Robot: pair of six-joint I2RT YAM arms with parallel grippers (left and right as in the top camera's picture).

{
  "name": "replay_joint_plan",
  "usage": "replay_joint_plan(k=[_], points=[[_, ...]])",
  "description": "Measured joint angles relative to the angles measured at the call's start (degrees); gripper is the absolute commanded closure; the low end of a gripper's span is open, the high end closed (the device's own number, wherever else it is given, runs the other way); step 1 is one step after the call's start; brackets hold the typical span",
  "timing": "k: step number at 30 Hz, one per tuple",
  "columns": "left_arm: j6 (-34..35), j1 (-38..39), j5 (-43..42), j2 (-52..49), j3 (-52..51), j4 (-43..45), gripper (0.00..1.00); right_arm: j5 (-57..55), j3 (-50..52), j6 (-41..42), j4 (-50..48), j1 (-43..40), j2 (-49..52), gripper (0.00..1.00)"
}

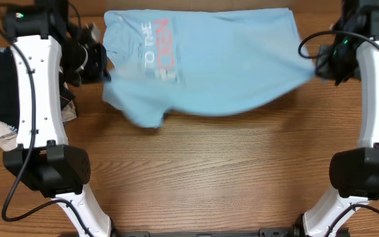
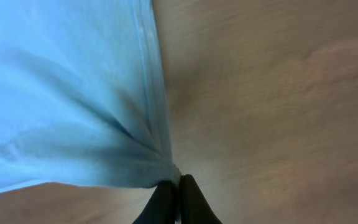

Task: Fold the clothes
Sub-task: 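Lower the shirt flat onto the table, pulling both grippers toward the front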

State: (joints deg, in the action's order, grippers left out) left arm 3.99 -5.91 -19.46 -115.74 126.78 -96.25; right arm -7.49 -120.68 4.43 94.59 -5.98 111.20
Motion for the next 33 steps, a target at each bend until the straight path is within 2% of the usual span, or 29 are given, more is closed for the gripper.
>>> replay_joint_plan(k=[11,16,24,33], points=[[-1.2,0.0,5.2,0.3,-18.1,-0.4,0.96,1.1,20.6,0.0,-2.5,-0.5,0.0,0.96],[-0.7,0.0,8.7,2.4,-26.6,0.5,0.96,3.3,28.3,0.0,-5.4,-3.8,-0.3,0.96],[4.1,-0.1,13.9,18.2,-46.0,10.8,0.96,7.1,38.6,0.1,-10.0,-11.7,-7.3,0.96],[11.4,-0.2,17.4,35.2,-62.4,16.8,0.96,8.8,48.2,1.6,-14.2,-12.3,-15.3,0.96]])
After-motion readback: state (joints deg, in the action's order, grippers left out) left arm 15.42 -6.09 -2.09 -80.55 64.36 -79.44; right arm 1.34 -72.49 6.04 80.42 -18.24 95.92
